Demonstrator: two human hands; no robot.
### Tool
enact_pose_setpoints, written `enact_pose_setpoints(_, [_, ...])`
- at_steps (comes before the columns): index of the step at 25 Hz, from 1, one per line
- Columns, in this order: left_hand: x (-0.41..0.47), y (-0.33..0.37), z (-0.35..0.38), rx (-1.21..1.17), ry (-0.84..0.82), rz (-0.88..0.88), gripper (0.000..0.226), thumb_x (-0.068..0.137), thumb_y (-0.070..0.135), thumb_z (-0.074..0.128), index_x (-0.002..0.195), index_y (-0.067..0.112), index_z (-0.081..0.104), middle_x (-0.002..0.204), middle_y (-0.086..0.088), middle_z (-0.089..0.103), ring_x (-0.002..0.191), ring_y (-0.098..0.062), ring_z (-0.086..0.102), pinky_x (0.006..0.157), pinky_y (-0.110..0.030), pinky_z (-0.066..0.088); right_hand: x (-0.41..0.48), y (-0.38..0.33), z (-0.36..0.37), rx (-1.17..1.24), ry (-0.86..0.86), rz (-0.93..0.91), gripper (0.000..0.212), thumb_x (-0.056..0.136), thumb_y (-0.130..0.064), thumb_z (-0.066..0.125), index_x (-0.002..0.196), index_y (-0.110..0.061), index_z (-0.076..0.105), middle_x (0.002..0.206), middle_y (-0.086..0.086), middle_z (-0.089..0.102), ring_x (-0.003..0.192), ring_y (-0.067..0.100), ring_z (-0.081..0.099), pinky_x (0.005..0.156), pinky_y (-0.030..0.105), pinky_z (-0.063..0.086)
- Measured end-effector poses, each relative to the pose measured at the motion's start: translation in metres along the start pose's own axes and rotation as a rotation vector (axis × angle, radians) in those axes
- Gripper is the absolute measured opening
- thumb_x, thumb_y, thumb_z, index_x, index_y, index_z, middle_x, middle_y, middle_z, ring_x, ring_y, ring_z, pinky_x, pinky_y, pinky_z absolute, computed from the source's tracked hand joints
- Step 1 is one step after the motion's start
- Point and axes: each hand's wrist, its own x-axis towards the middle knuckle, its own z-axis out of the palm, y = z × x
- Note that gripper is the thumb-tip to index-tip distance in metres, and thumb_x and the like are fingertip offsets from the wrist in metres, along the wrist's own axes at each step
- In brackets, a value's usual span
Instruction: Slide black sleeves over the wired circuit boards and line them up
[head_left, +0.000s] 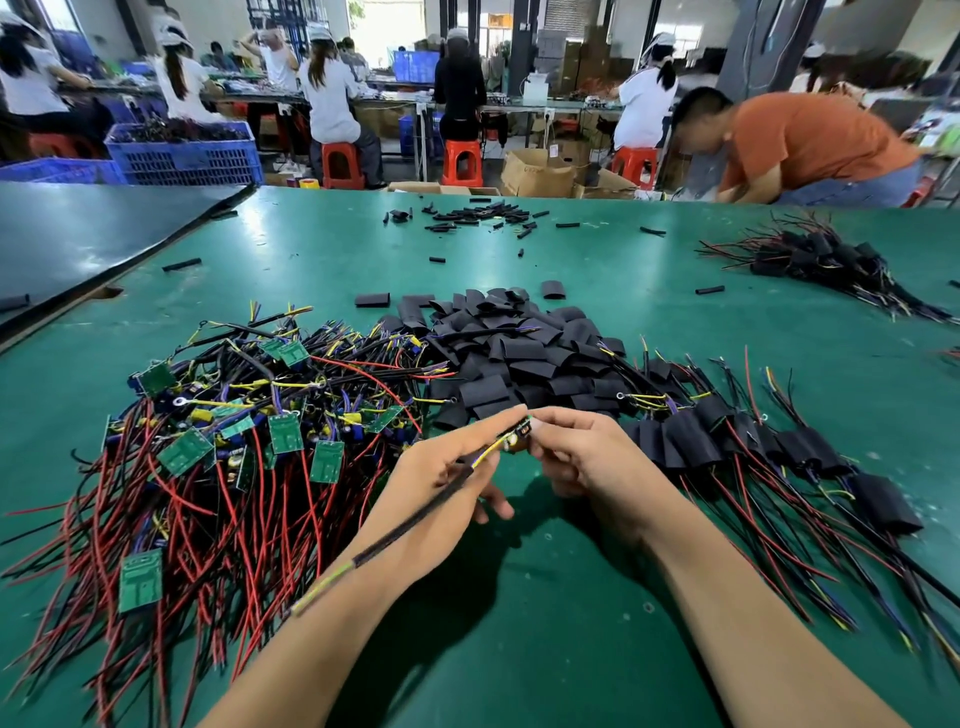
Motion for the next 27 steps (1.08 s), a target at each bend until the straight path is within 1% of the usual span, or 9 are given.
enact_pose_setpoints(4, [0.001, -0.003, -0.001, 0.074, 0.062, 0.002, 0.056, 0.099, -0.009, 0.042, 0.117, 0.037, 0.07, 0.105, -0.001, 0.072, 0.059, -0.02, 0.065, 0.062, -0.033, 0.051, -0.002, 0.0, 0.005, -0.072, 0.106, -0.102, 0.016, 0.097, -0.009, 0.062, 0.088, -0.015, 0.074, 0.063, -0.004, 0.06, 0.044, 0.005, 0.036, 0.044, 0.015, 0.027])
enact_pose_setpoints(6, [0.0, -0.005, 0.0, 0.17, 0.062, 0.063, 0.048, 0.1, -0.002, 0.047, 0.124, 0.034, 0.067, 0.097, 0.001, 0.073, 0.062, -0.027, 0.067, 0.064, -0.037, 0.054, -0.004, -0.001, 0.007, -0.308, 0.206, -0.231, 0.015, 0.096, -0.011, 0.064, 0.089, -0.02, 0.074, 0.069, -0.008, 0.07, 0.054, 0.002, 0.054, 0.056, 0.013, 0.041])
enact_pose_setpoints(8, [-0.001, -0.006, 0.002, 0.147, 0.046, 0.074, 0.042, 0.101, 0.002, 0.048, 0.127, 0.031, 0.065, 0.101, 0.006, 0.072, 0.063, -0.028, 0.069, 0.064, -0.039, 0.054, -0.006, 0.0, 0.008, -0.456, 0.268, -0.309, 0.011, 0.095, -0.016, 0.066, 0.091, -0.022, 0.074, 0.079, -0.009, 0.075, 0.073, 0.002, 0.064, 0.072, 0.019, 0.05])
enact_pose_setpoints(13, [0.001, -0.005, -0.013, -0.106, -0.145, -0.073, 0.048, 0.102, -0.006, 0.04, 0.129, 0.029, 0.061, 0.124, 0.006, 0.07, 0.089, -0.026, 0.075, 0.082, -0.037, 0.057, -0.007, -0.001, 0.009, -0.406, 0.284, -0.352, 0.01, 0.093, -0.012, 0.069, 0.094, -0.021, 0.075, 0.088, -0.007, 0.076, 0.085, 0.009, 0.069, 0.081, 0.022, 0.052])
enact_pose_setpoints(16, [-0.001, -0.008, -0.006, 0.197, -0.106, 0.072, 0.065, 0.093, -0.019, 0.043, 0.139, 0.025, 0.055, 0.133, 0.009, 0.064, 0.095, -0.008, 0.07, 0.084, -0.016, 0.053, -0.007, -0.001, 0.008, -0.507, 0.334, -0.38, 0.012, 0.091, -0.015, 0.071, 0.096, -0.025, 0.075, 0.097, -0.013, 0.074, 0.099, 0.004, 0.064, 0.095, 0.028, 0.048])
enact_pose_setpoints(18, [0.001, -0.013, 0.004, 0.282, -0.032, 0.105, 0.07, 0.088, -0.024, 0.042, 0.14, 0.022, 0.053, 0.13, 0.001, 0.066, 0.095, -0.017, 0.069, 0.089, -0.016, 0.052, -0.007, 0.001, 0.008, -0.695, 0.402, -0.448, 0.016, 0.09, -0.019, 0.073, 0.097, -0.033, 0.073, 0.106, -0.017, 0.069, 0.112, 0.006, 0.056, 0.104, 0.034, 0.041])
enact_pose_setpoints(21, [0.006, -0.018, 0.007, 0.208, 0.039, 0.056, 0.072, 0.09, -0.017, 0.041, 0.143, 0.031, 0.047, 0.124, 0.001, 0.066, 0.11, -0.014, 0.062, 0.111, -0.034, 0.041, -0.007, 0.0, 0.011, -0.618, 0.395, -0.456, 0.012, 0.093, -0.024, 0.068, 0.095, -0.035, 0.072, 0.098, -0.015, 0.068, 0.098, 0.005, 0.061, 0.088, 0.026, 0.046])
enact_pose_setpoints(24, [0.002, -0.021, 0.001, 0.431, 0.024, 0.138, 0.082, 0.078, 0.004, 0.036, 0.151, 0.041, 0.034, 0.119, -0.003, 0.068, 0.104, -0.018, 0.062, 0.099, -0.031, 0.046, -0.009, 0.001, 0.024, -0.305, 0.207, -0.231, 0.01, 0.096, -0.038, 0.063, 0.099, -0.034, 0.072, 0.074, -0.013, 0.069, 0.062, 0.004, 0.062, 0.06, 0.02, 0.05])
enact_pose_setpoints(27, [0.0, -0.019, -0.001, 0.414, -0.01, 0.188, 0.082, 0.076, -0.004, 0.035, 0.145, 0.041, 0.044, 0.102, 0.001, 0.07, 0.084, -0.02, 0.063, 0.083, -0.039, 0.053, -0.009, 0.001, 0.032, -0.138, 0.103, -0.191, 0.01, 0.096, -0.026, 0.067, 0.105, -0.024, 0.07, 0.071, 0.001, 0.069, 0.055, 0.014, 0.061, 0.057, 0.026, 0.052])
